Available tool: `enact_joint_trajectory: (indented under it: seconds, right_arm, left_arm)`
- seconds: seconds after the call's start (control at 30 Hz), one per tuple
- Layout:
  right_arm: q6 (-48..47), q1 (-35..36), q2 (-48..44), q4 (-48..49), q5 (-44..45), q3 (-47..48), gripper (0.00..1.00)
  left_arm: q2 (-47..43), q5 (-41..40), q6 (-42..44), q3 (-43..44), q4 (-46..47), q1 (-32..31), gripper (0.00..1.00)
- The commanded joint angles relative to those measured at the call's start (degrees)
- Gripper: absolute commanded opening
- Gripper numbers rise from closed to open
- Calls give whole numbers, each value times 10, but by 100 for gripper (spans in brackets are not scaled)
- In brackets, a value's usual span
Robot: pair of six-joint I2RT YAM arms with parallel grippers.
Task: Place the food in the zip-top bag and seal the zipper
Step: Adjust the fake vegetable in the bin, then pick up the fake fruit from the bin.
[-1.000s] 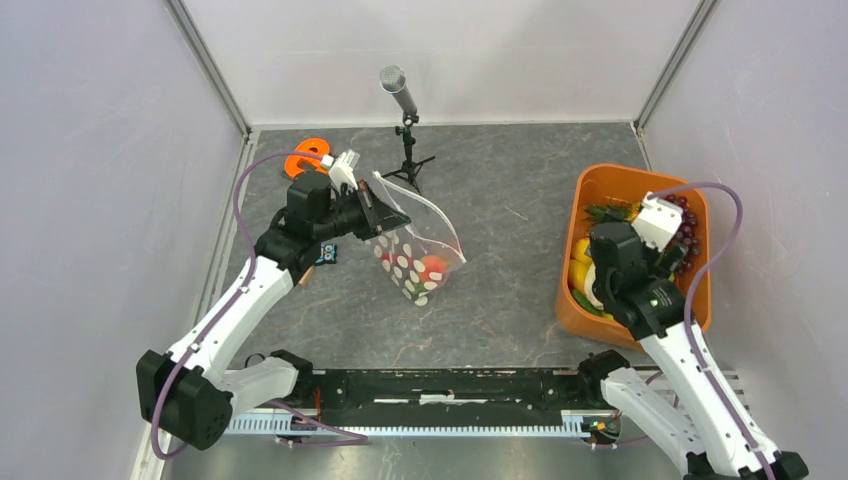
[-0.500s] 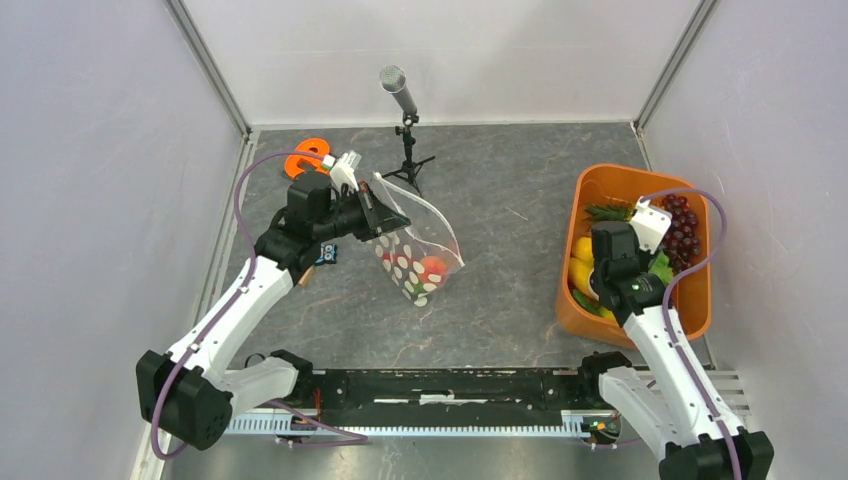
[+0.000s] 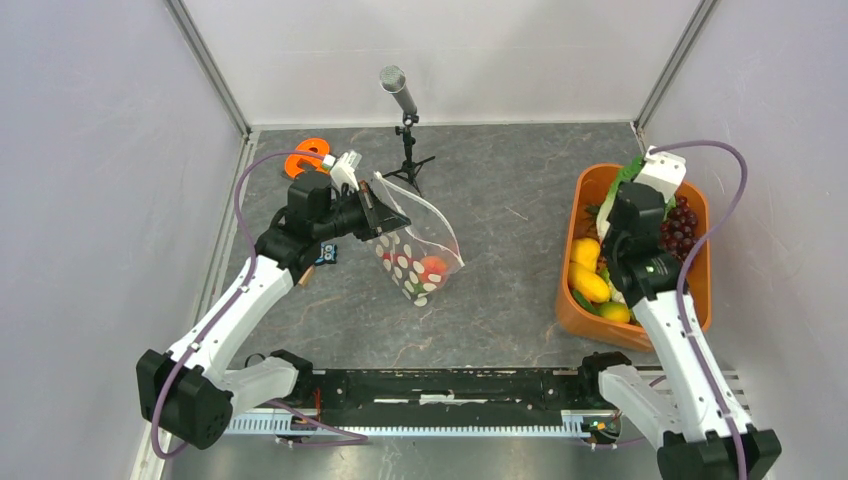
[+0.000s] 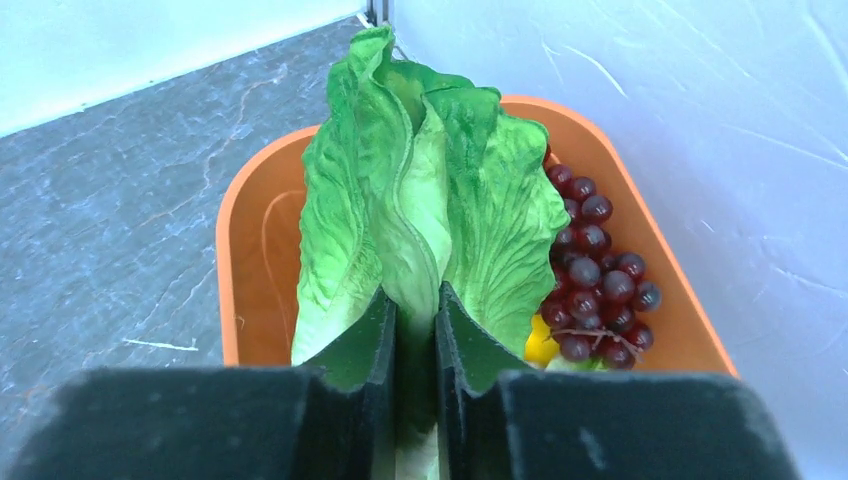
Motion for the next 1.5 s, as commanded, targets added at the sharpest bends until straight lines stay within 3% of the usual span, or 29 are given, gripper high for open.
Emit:
enact_joint_trajectory:
  seconds: [0.0,0.07,0.13,0.2,0.27,0.4,0.5,0.6,0.77,1.0,1.2,1.47]
  right_arm:
    - [-46,-13,69,73,-7,2,24]
    - [-32,-20,100,72,-19,1,36]
    - [-44,-41,122,112,-40,-21,56]
    - [-46,-76,149,113,-91,-16,57]
    - [-39,-112,166,59,-148,25,71]
    - [-34,-120,94,56,-191,9,77]
    - [1,-130,31,28,-155,-23,77]
    - [27,-173,14,-17,-177,-60,70]
    - [70,-279,-12,5,-320,-165,58]
    - [37,-319,32,125,-458,-228,61]
    - [20,-320,88,237,-506,-252,62]
    - [-3,-315,102,278,-536,-231,67]
  left_arm:
    - [3,12,17,19,15,1,2]
    - [3,11,20,20,14,1,2]
    - [4,10,22,19,12,1,2]
    - [6,14,22,19,13,1,2]
    - [5,16,22,19,11,1,2]
    - [0,9,24,16,9,1,2]
    - [2,8,26,18,9,1,2]
    - [4,11,26,19,12,1,2]
    - [3,12,33,22,7,1,2]
    - [-1,9,34,17,4,1,2]
    - [0,15,21,12,19,1,2]
    - [7,16,24,12,19,1,2]
